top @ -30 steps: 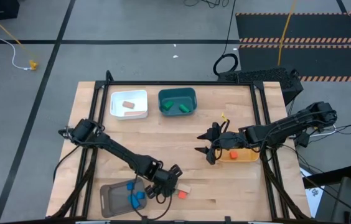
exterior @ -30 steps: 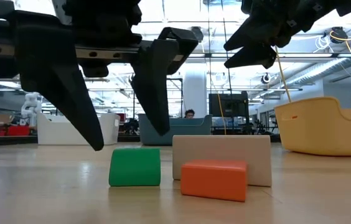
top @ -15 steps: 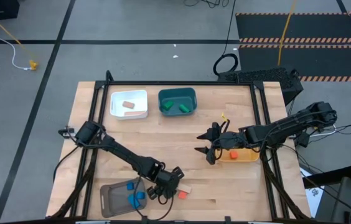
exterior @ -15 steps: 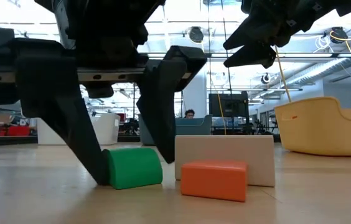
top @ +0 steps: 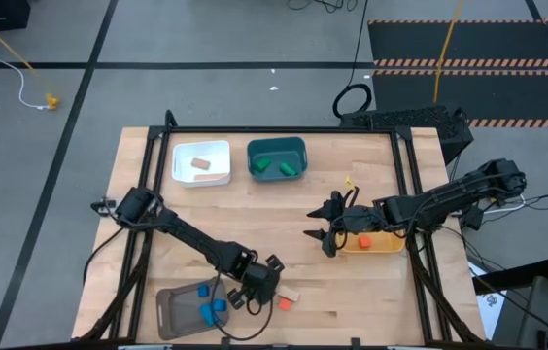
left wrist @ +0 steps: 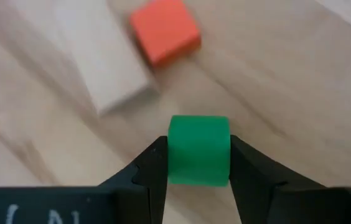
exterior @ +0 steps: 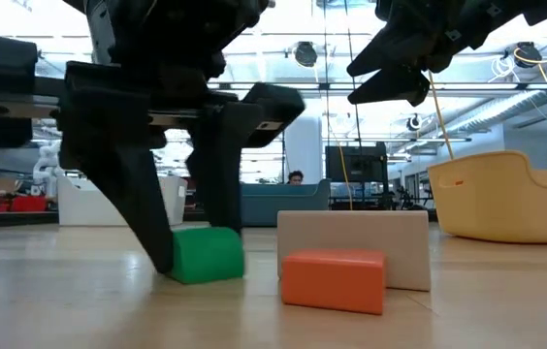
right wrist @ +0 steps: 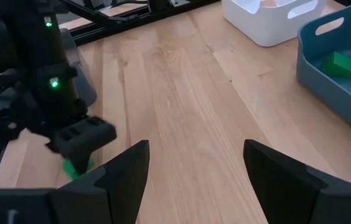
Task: Sort & place blocks by color
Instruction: Put the green block into the blue bin
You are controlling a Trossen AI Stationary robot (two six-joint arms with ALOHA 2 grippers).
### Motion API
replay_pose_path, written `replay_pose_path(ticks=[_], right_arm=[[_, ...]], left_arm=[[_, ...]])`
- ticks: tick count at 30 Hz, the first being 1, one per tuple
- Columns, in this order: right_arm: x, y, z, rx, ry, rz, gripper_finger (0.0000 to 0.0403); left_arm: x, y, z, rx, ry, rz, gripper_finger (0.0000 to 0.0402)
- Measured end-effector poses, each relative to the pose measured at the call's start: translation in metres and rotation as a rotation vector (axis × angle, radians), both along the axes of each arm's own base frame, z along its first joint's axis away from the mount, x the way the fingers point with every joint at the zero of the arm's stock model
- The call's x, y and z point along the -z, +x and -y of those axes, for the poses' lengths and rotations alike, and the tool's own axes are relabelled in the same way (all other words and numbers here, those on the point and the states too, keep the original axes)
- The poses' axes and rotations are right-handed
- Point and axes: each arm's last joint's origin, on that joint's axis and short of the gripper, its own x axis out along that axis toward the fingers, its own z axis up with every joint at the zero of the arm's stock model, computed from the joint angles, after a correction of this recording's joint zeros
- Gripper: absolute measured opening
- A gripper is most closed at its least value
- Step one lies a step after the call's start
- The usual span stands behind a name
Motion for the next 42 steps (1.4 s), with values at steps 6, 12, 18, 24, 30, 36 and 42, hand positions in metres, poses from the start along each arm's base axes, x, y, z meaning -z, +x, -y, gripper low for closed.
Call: replay_pose_path(ticks=[6,12,18,24,30,36,42], right_arm=[[0.000,0.000,0.000,0.000,0.000,0.000,0.0251],[0.000,0.000,0.000,0.000,0.000,0.000,0.0251],[0.000,0.000,0.000,0.000,0.000,0.001,0.0251],[-0.004,0.003,-0.001,-0.012,-0.009,0.051,0.0251],[-0.018,0.008,-0.002,-0.030,-0.022,0.190,0.0251],[-0.029,0.011,-0.001,-0.017,0.001,0.313,0.0251],[-0.038,0.013,0.000,-0.009,0.024,0.403,0.0251]], left_arm=[[-0.023,-0.005,-0.017,-0.098,0.056,0.001,0.0134],[-0.059,-0.005,-0.042,-0.187,0.089,0.101,0.0134],[-0.098,-0.007,-0.085,-0.378,0.078,0.196,0.0133],[-0.127,-0.007,-0.131,-0.562,0.015,0.293,0.0134],[-0.136,-0.002,-0.152,-0.690,-0.070,0.361,0.0134],[-0.136,-0.002,-0.147,-0.802,-0.134,0.354,0.0134],[-0.133,-0.008,-0.132,-0.836,0.027,0.372,0.0134]])
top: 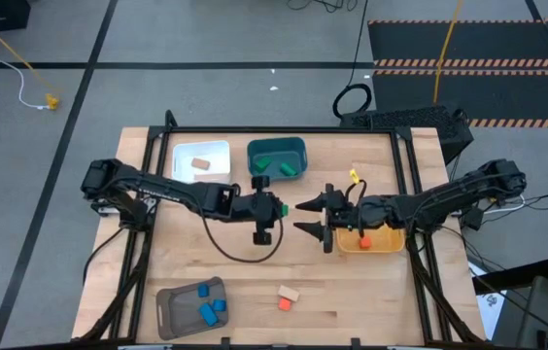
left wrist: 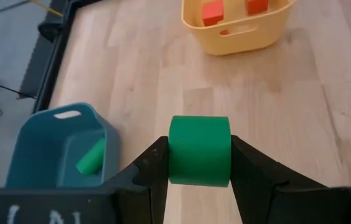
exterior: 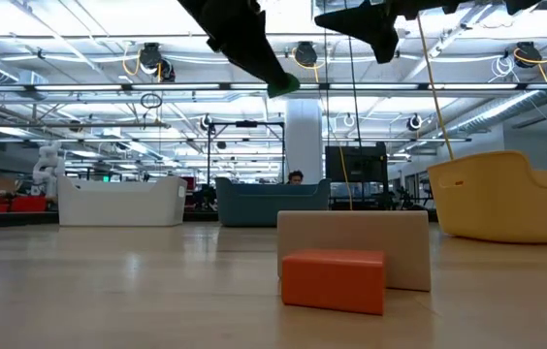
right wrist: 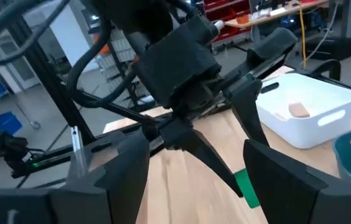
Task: Sort & place blocks by color
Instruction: Put the green block into the blue bin
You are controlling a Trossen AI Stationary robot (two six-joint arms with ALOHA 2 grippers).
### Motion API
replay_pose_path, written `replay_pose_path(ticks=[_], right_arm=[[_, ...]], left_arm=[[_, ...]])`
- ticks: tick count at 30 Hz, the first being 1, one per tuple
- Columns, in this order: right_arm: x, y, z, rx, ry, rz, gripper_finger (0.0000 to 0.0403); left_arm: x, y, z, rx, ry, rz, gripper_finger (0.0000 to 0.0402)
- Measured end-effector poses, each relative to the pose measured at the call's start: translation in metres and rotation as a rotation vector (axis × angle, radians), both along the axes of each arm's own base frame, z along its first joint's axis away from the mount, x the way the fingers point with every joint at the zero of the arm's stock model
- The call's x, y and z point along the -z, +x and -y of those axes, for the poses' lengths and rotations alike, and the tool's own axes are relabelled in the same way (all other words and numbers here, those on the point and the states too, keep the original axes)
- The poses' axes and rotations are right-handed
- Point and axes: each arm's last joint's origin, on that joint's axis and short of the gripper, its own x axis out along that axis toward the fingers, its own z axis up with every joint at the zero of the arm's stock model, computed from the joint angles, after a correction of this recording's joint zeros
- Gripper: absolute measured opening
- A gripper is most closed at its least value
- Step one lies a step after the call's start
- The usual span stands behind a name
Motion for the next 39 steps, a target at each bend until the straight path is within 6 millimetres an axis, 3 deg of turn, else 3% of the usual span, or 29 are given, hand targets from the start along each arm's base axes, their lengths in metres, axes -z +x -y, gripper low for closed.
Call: replay_pose_path(ticks=[7,10,18,22,26,30,36,39], right_arm=[[-0.004,0.000,0.000,-0.001,0.008,0.037,0.0251],[-0.003,0.000,0.001,0.019,0.005,0.032,0.0251],[0.000,0.000,0.001,0.028,-0.003,0.002,0.0251],[-0.003,0.000,0.000,-0.002,0.009,0.029,0.0251],[-0.002,0.000,0.000,-0.001,0.005,0.021,0.0251],[-0.001,0.001,0.004,0.033,-0.026,0.013,0.0251],[0.003,0.000,0.020,0.280,-0.174,-0.055,0.0251],[0.007,-0.002,0.031,0.423,-0.225,-0.120,0.0251]], left_arm=[[-0.002,0.000,0.001,-0.041,0.092,0.014,0.0134],[-0.001,0.000,-0.012,-0.096,0.170,-0.010,0.0133],[-0.003,0.008,-0.091,-0.307,0.167,0.072,0.0133],[0.011,0.016,-0.131,-0.412,0.098,0.133,0.0134],[0.032,0.021,-0.156,-0.477,-0.017,0.148,0.0134],[0.046,0.023,-0.170,-0.539,-0.047,0.142,0.0134],[0.046,0.020,-0.178,-0.598,-0.035,0.147,0.0168],[0.046,0.019,-0.179,-0.611,0.007,0.133,0.0164]])
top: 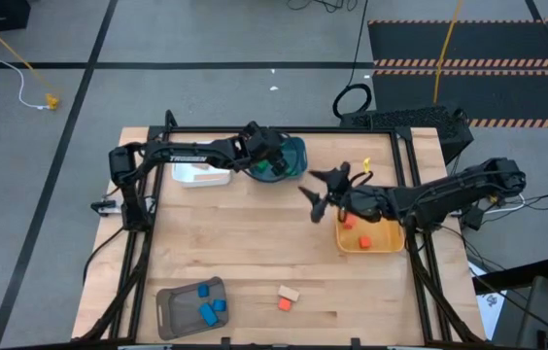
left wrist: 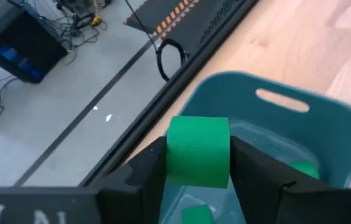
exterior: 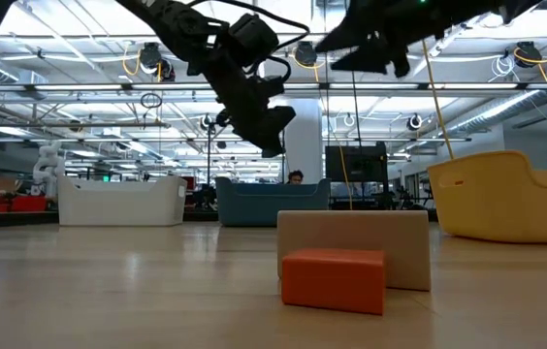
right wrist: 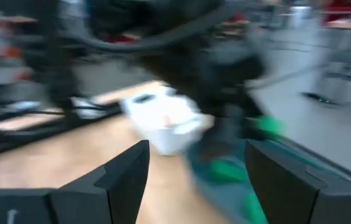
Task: Sort & place blocks by color
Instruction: Put the green block into the blue bin, then put the brown block into the white bin
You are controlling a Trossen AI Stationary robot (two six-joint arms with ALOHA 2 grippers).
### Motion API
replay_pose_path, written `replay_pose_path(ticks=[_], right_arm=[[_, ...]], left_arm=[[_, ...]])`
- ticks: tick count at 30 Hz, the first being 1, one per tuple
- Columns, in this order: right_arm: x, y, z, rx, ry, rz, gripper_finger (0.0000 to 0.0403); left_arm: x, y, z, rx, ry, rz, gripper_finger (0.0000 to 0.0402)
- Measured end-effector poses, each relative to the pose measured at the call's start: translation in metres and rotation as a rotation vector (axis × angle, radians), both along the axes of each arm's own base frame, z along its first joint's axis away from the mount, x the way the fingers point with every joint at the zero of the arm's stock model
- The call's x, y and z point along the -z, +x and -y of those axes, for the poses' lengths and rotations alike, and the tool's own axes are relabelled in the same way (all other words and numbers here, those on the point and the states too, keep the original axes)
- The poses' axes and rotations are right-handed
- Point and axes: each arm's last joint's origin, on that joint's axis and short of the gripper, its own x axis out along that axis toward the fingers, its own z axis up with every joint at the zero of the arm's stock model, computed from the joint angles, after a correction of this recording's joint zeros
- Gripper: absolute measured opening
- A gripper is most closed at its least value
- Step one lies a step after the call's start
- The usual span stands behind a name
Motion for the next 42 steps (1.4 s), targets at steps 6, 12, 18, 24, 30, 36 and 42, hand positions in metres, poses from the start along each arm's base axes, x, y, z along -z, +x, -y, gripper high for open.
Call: replay_pose_path(ticks=[6,12,18,24,30,36,42], right_arm=[[0.009,-0.005,0.018,0.214,-0.048,-0.104,0.0251],[0.016,-0.008,0.029,0.289,0.021,-0.123,0.0251],[0.017,-0.008,0.032,0.306,0.038,-0.121,0.0251],[0.017,-0.008,0.032,0.306,0.038,-0.121,0.0251],[0.017,-0.008,0.032,0.291,0.024,-0.136,0.0251],[0.018,-0.007,0.030,0.219,0.029,-0.156,0.0251],[0.009,-0.001,0.019,0.063,0.086,-0.051,0.0251]], left_arm=[[0.009,0.001,-0.001,0.000,-0.002,-0.044,0.0135],[0.030,0.005,-0.008,-0.026,-0.027,-0.075,0.0168],[0.040,0.005,-0.012,-0.044,-0.047,-0.094,0.0207],[0.040,0.005,-0.012,-0.054,-0.055,-0.087,0.0211],[0.038,0.008,0.004,0.032,-0.080,-0.115,0.0213],[0.019,0.012,0.040,0.180,-0.120,-0.080,0.0213],[-0.001,0.002,0.078,0.239,-0.156,-0.119,0.0214]])
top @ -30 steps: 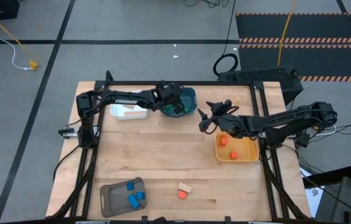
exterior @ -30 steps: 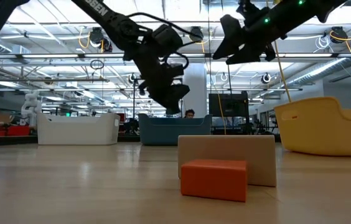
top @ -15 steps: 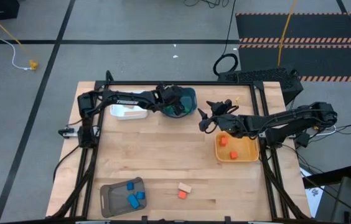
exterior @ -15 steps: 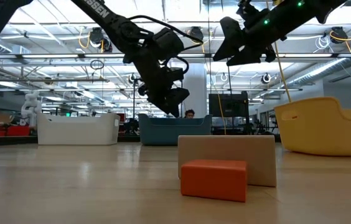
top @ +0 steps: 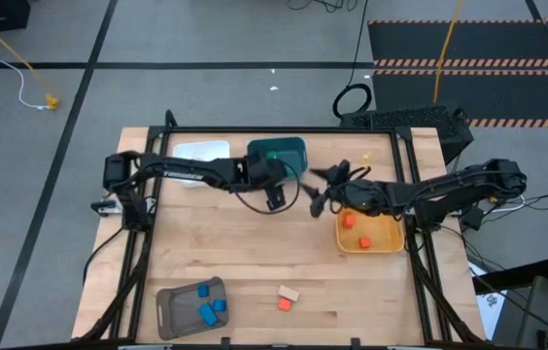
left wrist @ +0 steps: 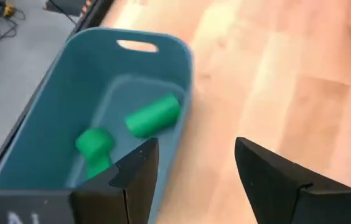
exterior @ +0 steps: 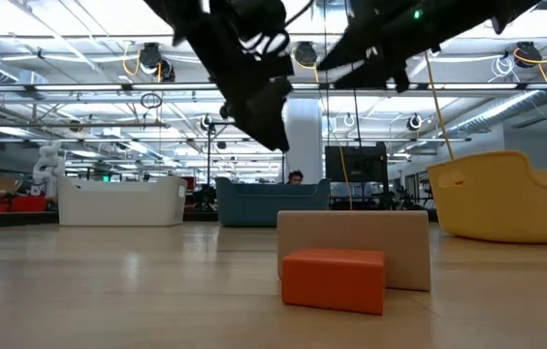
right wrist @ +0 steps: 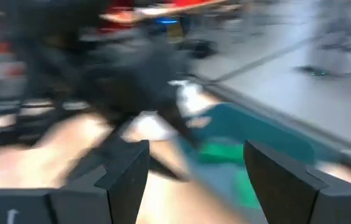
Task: Sort & place blocks by color
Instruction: Put the brown block into the white bin
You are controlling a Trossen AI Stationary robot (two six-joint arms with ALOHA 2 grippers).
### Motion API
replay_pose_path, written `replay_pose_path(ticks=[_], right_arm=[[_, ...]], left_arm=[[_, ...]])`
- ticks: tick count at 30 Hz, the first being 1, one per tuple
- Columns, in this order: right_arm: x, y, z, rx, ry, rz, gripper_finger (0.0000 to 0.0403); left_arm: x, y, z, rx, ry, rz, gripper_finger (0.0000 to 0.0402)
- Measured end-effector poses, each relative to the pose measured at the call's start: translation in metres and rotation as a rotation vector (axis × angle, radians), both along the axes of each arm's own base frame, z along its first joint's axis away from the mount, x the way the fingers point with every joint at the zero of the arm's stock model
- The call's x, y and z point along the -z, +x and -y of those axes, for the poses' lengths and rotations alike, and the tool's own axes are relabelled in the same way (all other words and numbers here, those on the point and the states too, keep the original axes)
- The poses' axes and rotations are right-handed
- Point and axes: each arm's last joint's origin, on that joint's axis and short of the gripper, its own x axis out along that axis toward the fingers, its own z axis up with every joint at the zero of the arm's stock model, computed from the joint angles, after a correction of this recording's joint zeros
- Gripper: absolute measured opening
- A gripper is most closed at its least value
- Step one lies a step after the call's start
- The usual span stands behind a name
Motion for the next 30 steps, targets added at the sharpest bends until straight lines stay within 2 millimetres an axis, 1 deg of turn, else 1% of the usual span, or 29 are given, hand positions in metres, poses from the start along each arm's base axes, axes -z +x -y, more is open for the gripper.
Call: replay_pose_path(ticks=[2,5,9,13,17,22,25,30], right_arm=[[-0.002,0.002,-0.008,-0.107,0.053,0.036,0.0251],[0.000,0.003,-0.022,-0.198,0.116,0.043,0.0251],[0.004,-0.001,-0.042,-0.263,0.154,0.024,0.0251],[0.005,-0.005,-0.063,-0.332,0.188,0.023,0.0251],[0.009,-0.008,-0.083,-0.375,0.222,0.022,0.0251],[0.024,-0.008,-0.104,-0.370,0.258,-0.005,0.0251],[0.031,-0.006,-0.116,-0.393,0.296,0.011,0.0251],[0.043,0.000,-0.136,-0.440,0.329,0.057,0.0251]], left_arm=[[-0.002,-0.003,0.012,0.015,-0.016,-0.024,0.0214],[-0.001,-0.013,0.032,0.040,-0.042,-0.121,0.0214],[-0.001,-0.023,0.060,0.067,-0.072,-0.207,0.0214],[-0.001,-0.033,0.086,0.063,-0.107,-0.251,0.0214],[-0.005,-0.038,0.116,0.098,-0.140,-0.222,0.0214],[-0.012,-0.041,0.146,0.172,-0.204,-0.163,0.0214],[-0.013,-0.042,0.159,0.185,-0.226,-0.133,0.0214],[-0.013,-0.046,0.171,0.178,-0.253,-0.126,0.0214]])
